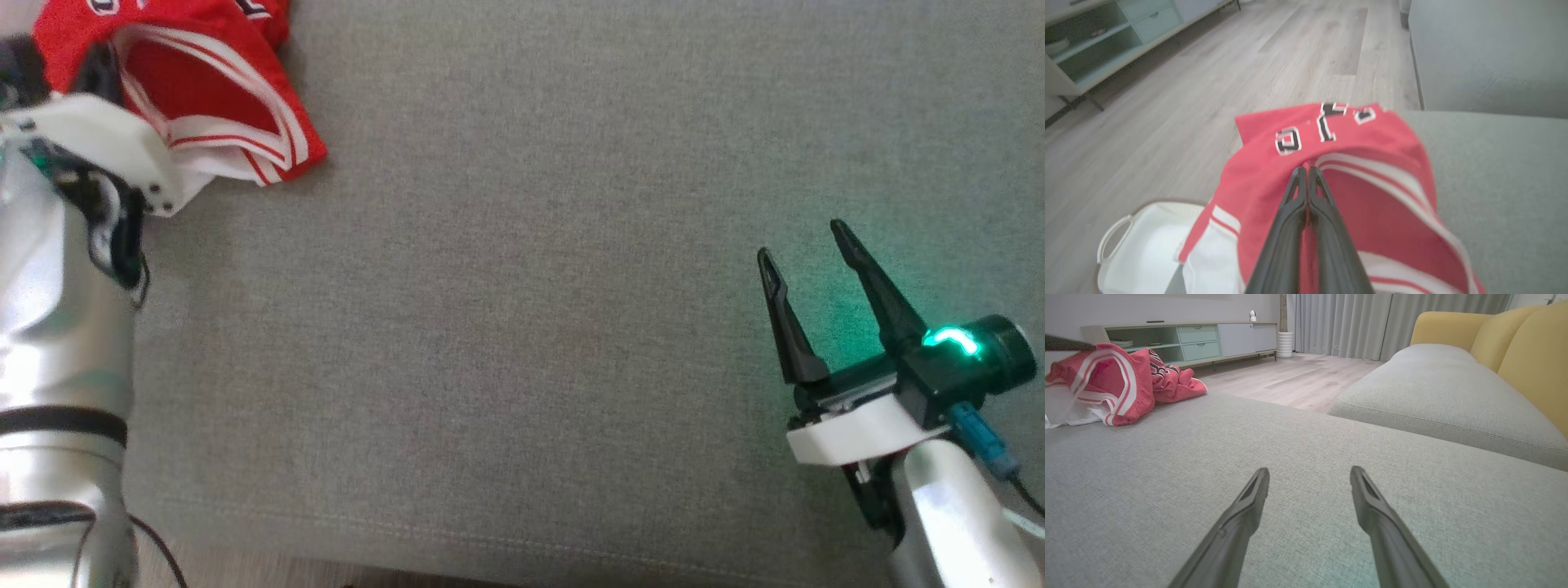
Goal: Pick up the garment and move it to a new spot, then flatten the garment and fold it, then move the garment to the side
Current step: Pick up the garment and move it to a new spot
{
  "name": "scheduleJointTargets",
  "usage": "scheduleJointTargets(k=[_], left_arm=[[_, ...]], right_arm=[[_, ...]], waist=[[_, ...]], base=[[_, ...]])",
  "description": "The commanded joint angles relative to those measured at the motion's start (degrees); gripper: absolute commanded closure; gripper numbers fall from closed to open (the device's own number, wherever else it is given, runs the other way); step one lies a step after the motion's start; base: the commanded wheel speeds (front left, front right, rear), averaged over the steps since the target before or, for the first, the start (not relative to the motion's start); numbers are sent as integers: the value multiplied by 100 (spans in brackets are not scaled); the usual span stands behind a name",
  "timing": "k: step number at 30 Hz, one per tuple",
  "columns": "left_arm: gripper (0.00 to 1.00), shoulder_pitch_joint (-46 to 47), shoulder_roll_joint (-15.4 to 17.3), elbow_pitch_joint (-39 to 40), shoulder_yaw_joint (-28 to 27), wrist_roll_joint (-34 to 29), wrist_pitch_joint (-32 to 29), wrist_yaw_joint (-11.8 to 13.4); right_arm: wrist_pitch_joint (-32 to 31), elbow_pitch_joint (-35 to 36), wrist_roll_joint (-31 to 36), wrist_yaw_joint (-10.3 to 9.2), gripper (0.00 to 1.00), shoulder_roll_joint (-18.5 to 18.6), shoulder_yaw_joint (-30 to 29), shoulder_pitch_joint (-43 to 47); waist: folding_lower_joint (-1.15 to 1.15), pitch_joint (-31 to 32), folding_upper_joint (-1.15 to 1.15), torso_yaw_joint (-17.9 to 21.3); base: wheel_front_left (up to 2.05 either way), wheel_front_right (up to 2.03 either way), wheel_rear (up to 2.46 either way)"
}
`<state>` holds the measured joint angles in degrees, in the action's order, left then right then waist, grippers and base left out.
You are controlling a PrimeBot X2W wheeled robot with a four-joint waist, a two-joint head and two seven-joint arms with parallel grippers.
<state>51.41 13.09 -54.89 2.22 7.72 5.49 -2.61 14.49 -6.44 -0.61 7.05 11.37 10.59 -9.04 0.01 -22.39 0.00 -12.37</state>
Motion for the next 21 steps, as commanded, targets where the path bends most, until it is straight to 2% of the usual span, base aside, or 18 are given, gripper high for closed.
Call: scheduleJointTargets(k=[1,5,9,13,21], left_arm=[[100,265,395,234,-96,-32,73,-15],[100,493,461,696,110,-156,175,-124],[100,610,446,1501,315,-167,-116,-262],[100,523,367,2966,601,141,-932,-425],[100,149,498,5715,965,995,-2518,-478]], right_arm=[[50,141,-39,44,0,-39,106,95],[50,89,-79,44,0,-200,113,168],[51,50,-126,44,0,-407,172,196],[51,24,-189,44,0,-605,245,201],[51,26,-287,44,0,-779,307,275]], waist=[[-1,117,0,-9],[-1,436,0,15],[-1,757,0,145],[-1,1100,0,448],[-1,1358,0,1104]], base=[[0,0,0],[0,0,0],[0,0,0],[0,0,0],[0,0,0]])
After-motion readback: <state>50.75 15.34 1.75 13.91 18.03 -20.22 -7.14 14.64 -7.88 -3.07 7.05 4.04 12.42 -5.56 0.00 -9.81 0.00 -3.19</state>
